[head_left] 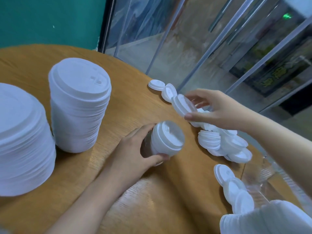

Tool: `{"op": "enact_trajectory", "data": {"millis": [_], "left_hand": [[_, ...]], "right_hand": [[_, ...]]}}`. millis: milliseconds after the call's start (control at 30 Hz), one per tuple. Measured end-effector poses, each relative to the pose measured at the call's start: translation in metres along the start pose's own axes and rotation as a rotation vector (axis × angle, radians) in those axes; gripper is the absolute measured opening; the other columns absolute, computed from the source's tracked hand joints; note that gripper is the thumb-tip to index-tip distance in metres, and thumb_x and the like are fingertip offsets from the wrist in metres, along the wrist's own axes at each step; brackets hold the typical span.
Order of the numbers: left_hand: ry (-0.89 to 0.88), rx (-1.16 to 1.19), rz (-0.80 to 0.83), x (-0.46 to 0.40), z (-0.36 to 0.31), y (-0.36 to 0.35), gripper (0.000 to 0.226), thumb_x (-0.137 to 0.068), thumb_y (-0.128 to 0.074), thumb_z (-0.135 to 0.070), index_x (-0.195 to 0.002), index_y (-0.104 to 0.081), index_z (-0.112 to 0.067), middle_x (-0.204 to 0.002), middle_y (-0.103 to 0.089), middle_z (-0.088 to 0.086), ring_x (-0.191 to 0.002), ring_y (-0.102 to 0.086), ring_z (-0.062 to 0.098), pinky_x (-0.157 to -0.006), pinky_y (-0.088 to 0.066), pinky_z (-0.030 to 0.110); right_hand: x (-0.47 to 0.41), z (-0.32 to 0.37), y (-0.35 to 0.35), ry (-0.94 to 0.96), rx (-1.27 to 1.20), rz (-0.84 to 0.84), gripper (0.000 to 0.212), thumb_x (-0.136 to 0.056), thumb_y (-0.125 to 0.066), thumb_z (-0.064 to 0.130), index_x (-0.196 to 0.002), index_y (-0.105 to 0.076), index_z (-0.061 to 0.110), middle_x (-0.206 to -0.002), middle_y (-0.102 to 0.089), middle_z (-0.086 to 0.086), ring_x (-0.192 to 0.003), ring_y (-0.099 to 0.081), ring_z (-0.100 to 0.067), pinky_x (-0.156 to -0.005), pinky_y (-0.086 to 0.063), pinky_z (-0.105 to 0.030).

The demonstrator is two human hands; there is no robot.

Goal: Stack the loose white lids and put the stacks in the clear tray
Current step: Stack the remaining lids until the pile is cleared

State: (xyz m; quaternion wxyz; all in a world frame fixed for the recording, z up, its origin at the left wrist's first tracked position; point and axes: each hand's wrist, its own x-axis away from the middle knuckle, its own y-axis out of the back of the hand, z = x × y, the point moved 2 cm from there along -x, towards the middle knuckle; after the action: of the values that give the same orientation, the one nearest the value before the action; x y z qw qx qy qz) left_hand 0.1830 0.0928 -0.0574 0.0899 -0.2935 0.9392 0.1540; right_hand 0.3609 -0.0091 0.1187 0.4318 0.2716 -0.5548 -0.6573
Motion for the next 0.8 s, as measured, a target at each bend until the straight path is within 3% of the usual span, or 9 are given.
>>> {"op": "enact_trajectory", "data": {"millis": [167, 300, 400, 500, 800], "left_hand": [[0.011, 0.005, -0.001, 0.000, 0.001, 0.000, 0.073, -0.066, -0.093, -0.043, -0.129, -0.057, -0.050, -0.118, -0.062, -0.031, -0.112, -0.059, -0.003, -0.088, -0.046, 0.019], [0.015, 0.006, -0.002, 0.000, 0.001, 0.000, 0.073, -0.066, -0.092, -0.043, -0.129, -0.057, -0.051, -0.117, -0.063, -0.030, -0.110, -0.059, -0.002, -0.087, -0.046, 0.019], [0.009, 0.003, 0.001, 0.001, 0.001, 0.000, 0.072, -0.066, -0.092, -0.043, -0.128, -0.057, -0.053, -0.116, -0.062, -0.032, -0.110, -0.059, -0.003, -0.085, -0.044, 0.017], [0.013, -0.003, 0.005, 0.000, 0.001, 0.000, 0.074, -0.066, -0.091, -0.045, -0.130, -0.055, -0.055, -0.117, -0.060, -0.033, -0.110, -0.058, -0.005, -0.088, -0.048, 0.020], [0.021, 0.001, 0.022, 0.001, 0.002, 0.001, 0.075, -0.067, -0.090, -0.048, -0.132, -0.053, -0.054, -0.119, -0.061, -0.028, -0.112, -0.059, -0.002, -0.094, -0.052, 0.031]], "right_hand": [[0.035, 0.031, -0.017, 0.061, 0.068, -0.014, 0.075, -0.068, -0.068, 0.073, -0.131, -0.059, 0.034, -0.117, -0.061, 0.027, -0.112, -0.053, 0.011, -0.094, -0.045, -0.011], [0.036, 0.028, -0.031, 0.037, 0.077, 0.002, 0.072, -0.071, -0.070, 0.071, -0.131, -0.058, 0.033, -0.116, -0.058, 0.028, -0.113, -0.049, 0.015, -0.090, -0.042, -0.003], [0.034, 0.025, -0.036, 0.025, 0.041, 0.024, 0.071, -0.074, -0.074, 0.066, -0.134, -0.059, 0.030, -0.120, -0.059, 0.027, -0.115, -0.051, 0.012, -0.094, -0.042, -0.006], [0.033, 0.024, -0.040, 0.042, 0.020, 0.050, 0.075, -0.071, -0.071, 0.070, -0.134, -0.059, 0.030, -0.120, -0.059, 0.029, -0.116, -0.054, 0.009, -0.095, -0.046, -0.012], [0.033, 0.025, -0.051, 0.021, 0.036, 0.034, 0.070, -0.068, -0.074, 0.071, -0.128, -0.056, 0.037, -0.113, -0.057, 0.031, -0.110, -0.053, 0.011, -0.089, -0.044, -0.006]]}}
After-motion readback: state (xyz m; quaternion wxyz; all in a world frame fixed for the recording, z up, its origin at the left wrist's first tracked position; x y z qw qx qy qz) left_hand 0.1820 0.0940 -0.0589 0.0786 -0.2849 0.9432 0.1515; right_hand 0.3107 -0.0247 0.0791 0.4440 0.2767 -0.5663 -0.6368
